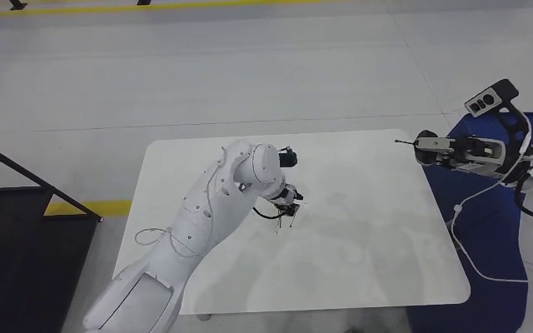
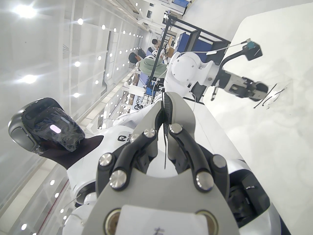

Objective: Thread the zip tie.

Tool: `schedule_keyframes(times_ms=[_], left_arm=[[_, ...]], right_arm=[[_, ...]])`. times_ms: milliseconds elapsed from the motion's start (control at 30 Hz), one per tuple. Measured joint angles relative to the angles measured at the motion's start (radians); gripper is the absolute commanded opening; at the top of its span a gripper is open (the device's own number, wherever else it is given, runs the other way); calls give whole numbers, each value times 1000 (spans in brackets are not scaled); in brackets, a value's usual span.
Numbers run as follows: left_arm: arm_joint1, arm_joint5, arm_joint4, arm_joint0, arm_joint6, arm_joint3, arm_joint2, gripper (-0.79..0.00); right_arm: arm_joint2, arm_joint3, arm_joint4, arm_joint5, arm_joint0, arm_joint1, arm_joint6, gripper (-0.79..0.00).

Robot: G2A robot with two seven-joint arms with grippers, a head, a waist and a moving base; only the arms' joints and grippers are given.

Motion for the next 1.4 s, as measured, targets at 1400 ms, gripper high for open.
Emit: schedule_keyframes(times_ms=[1400], left_arm=[[234, -55, -1576, -210, -56, -63, 504, -785]], right_arm=[[-200, -40, -127, -78, -87, 232, 74, -785]])
